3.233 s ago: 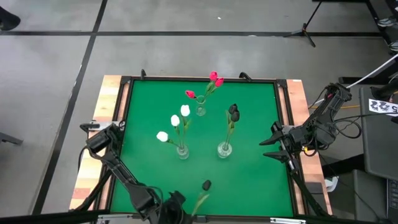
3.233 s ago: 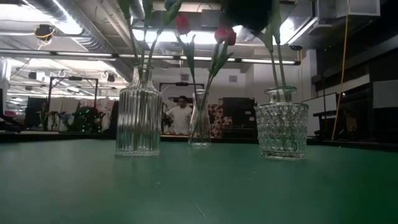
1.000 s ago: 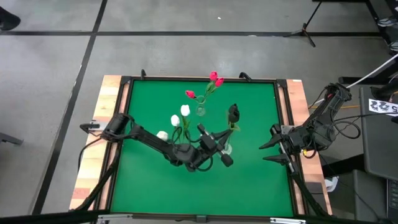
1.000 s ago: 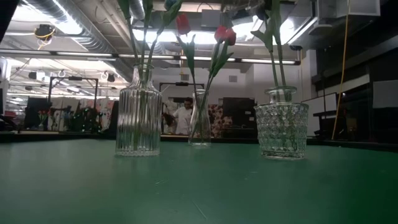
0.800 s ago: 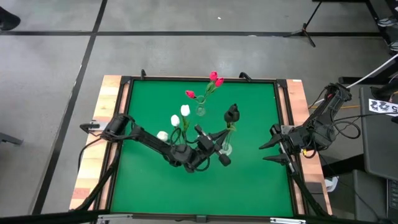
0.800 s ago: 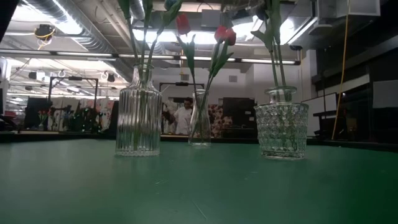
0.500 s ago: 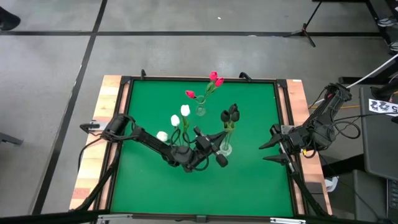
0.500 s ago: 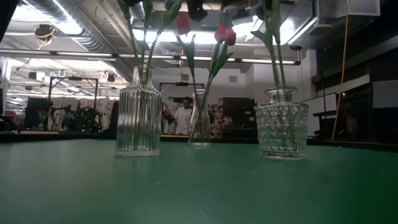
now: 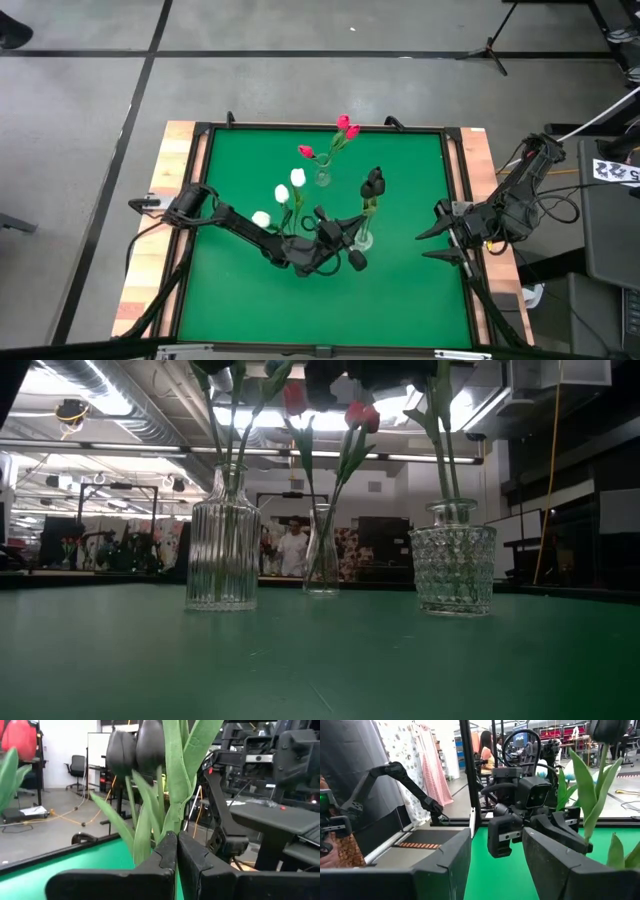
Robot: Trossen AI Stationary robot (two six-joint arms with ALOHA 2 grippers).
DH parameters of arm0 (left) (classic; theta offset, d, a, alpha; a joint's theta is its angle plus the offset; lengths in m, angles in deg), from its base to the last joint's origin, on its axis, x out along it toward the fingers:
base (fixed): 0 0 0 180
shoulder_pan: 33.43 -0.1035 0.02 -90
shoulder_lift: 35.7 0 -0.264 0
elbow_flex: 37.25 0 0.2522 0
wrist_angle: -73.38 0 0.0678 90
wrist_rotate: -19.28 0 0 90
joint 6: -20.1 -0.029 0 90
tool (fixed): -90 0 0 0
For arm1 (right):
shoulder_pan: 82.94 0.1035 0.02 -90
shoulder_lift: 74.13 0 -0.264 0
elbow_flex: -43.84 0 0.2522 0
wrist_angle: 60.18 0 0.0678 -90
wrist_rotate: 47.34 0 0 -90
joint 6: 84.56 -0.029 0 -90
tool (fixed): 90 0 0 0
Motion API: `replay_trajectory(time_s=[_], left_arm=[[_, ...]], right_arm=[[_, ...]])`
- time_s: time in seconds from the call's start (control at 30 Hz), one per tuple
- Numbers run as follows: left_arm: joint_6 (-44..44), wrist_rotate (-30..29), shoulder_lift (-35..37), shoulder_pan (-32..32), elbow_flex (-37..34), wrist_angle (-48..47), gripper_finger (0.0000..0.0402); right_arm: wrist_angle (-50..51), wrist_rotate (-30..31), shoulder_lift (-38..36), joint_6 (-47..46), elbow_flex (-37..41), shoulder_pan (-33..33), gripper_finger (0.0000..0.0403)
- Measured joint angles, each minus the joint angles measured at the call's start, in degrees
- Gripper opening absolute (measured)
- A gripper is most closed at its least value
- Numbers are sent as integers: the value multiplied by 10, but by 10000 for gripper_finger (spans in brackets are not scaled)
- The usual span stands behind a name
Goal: Sort flowers into vase by color
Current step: Put the black tulip into the bottom right transparent vase, then return to Home Position
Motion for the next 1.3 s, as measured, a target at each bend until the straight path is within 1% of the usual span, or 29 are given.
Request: replay_trajectory(time_s=[0.2,0.33,0.47,0.6,0.7,0.83,0.97,1.2,1.3], left_arm=[[44,-1,-34,-3,0,3,0],[46,-2,-44,-3,0,3,0],[57,-2,-46,-5,0,-31,4],[73,-2,-46,-8,0,-62,23],[73,-3,-46,-6,0,-78,45],[40,14,-45,2,0,-91,83],[45,34,-42,9,0,-99,131],[43,35,-40,23,0,-104,218],[36,33,-40,28,0,-104,246]], right_arm=[[8,14,0,0,0,0,177],[9,14,0,0,0,0,177],[10,14,0,0,0,0,177],[10,13,0,0,0,0,177],[10,13,0,0,0,0,177],[9,13,0,0,0,0,177],[10,3,0,1,0,0,177],[10,-2,0,1,0,0,177],[12,-2,0,1,0,0,177]])
